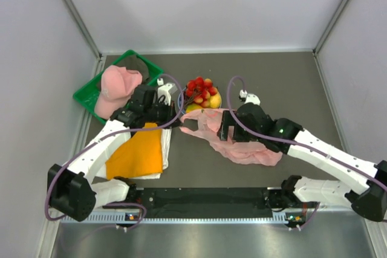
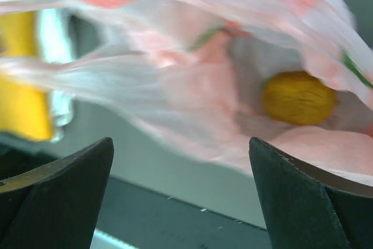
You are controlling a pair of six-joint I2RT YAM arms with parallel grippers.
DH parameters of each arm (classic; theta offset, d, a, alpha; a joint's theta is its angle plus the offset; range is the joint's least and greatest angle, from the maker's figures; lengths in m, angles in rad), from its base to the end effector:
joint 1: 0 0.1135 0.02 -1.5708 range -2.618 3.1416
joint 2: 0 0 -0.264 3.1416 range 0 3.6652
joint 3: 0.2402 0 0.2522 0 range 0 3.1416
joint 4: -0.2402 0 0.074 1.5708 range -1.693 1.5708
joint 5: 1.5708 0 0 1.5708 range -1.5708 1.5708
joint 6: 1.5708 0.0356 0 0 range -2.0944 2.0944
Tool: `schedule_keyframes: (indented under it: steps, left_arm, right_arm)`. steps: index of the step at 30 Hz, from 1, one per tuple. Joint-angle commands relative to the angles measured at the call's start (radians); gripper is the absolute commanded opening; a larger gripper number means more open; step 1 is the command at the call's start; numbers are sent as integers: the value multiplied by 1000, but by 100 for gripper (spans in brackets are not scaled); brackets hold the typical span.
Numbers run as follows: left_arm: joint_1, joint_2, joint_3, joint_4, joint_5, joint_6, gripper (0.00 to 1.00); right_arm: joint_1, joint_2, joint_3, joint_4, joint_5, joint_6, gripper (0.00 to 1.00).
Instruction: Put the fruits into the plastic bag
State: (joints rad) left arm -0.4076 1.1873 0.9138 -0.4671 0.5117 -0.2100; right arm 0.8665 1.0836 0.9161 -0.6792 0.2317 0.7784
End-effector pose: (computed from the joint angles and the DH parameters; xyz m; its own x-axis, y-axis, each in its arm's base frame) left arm 0.2233 -0.1154 0.2791 -0.7471 0.1246 -0.6530 0.5334 0.6985 -0.4770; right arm 0.1486 0.1623 0.2837 -0.7970 0.1174 -0.5925 -0.1174 0.9321 0.3427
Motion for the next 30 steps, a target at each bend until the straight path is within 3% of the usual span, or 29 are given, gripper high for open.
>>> schedule_keyframes:
  steps: [1, 11, 14, 19, 26, 30]
  left_arm:
    - [-8, -5, 3, 15, -4, 15, 0]
    - [-8, 14, 5, 10, -44, 27, 0]
    - [-8, 11, 4, 11, -47, 38, 0]
    - [-8, -18, -12, 33, -79, 43, 0]
    - [-10, 14, 11, 30, -97, 46, 0]
    - [-10, 2, 0, 28, -133, 58, 0]
  right_arm:
    - [80, -24, 119, -29, 14, -31, 99]
    - [111, -103, 250, 10, 70, -96, 99]
    - [17, -96, 286, -19, 34, -136, 99]
    - [-206, -77, 280, 49, -190, -205, 99]
    - [-366, 34, 412, 9, -356, -307, 99]
    - [-379, 96, 475, 7, -356, -370, 99]
